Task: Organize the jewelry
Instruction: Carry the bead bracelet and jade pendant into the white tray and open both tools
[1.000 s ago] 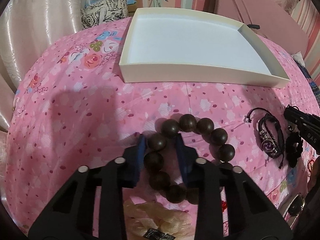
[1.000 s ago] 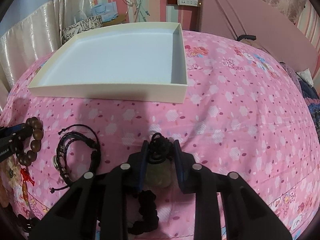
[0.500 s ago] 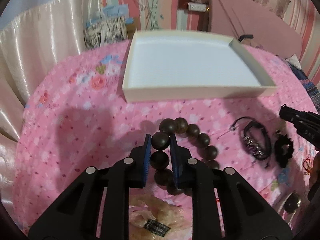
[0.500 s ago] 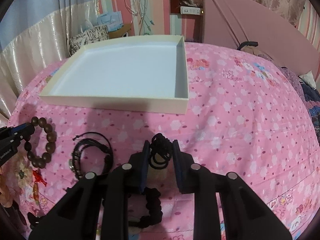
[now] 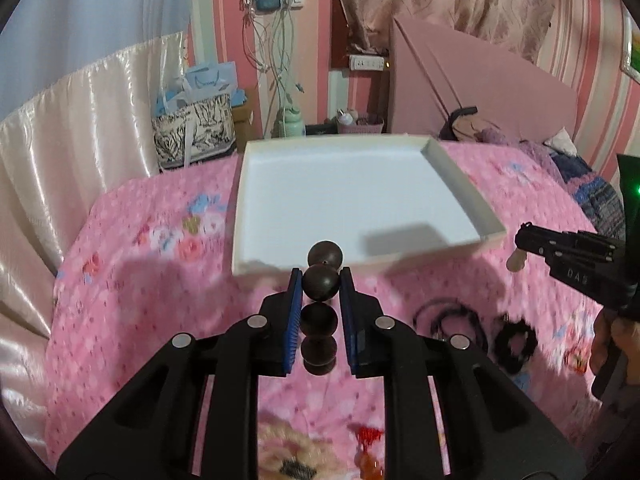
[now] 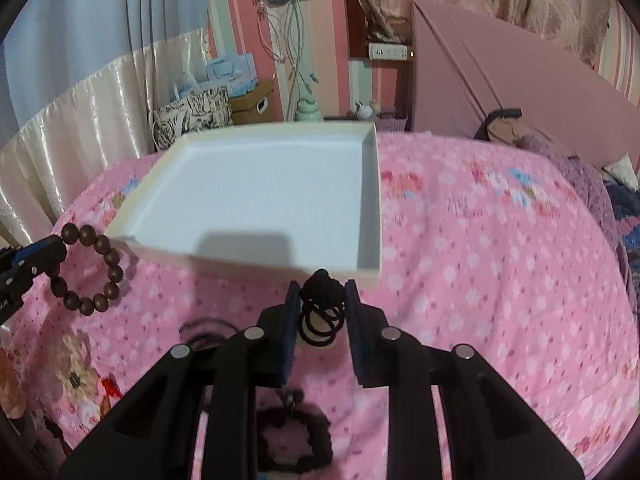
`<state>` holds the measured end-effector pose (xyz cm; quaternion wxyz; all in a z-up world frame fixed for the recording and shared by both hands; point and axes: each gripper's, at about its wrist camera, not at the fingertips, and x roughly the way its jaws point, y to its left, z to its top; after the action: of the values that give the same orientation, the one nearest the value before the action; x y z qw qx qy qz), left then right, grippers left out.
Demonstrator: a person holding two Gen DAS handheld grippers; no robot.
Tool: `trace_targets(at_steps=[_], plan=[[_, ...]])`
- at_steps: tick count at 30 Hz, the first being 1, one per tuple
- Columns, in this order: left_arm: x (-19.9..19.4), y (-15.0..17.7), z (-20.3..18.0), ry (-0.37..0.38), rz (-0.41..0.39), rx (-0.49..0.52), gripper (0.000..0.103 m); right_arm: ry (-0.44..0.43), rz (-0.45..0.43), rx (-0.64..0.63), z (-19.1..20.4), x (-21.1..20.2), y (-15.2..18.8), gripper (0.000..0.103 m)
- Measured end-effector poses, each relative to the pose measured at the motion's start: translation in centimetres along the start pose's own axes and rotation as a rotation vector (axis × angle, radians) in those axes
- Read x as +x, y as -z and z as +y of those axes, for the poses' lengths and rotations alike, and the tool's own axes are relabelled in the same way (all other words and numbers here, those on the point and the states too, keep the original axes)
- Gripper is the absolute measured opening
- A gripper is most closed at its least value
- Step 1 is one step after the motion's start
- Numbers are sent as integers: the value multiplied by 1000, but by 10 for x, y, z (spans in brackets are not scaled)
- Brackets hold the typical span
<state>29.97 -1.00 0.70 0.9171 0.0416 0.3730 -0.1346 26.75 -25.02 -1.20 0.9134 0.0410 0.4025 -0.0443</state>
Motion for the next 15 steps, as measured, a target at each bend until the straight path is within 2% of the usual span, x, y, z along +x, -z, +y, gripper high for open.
trace_targets(at_steps=[6,10,15], plan=[[12,-50,3,15,-23,10,17,-1,-20,4,4,20,-49,23],[38,-82,4,13,-8,12,17,-4,-10,20,4,49,-80,23],[80,-106,7,18,32,9,17,8,15,29,4,90,-105,23]])
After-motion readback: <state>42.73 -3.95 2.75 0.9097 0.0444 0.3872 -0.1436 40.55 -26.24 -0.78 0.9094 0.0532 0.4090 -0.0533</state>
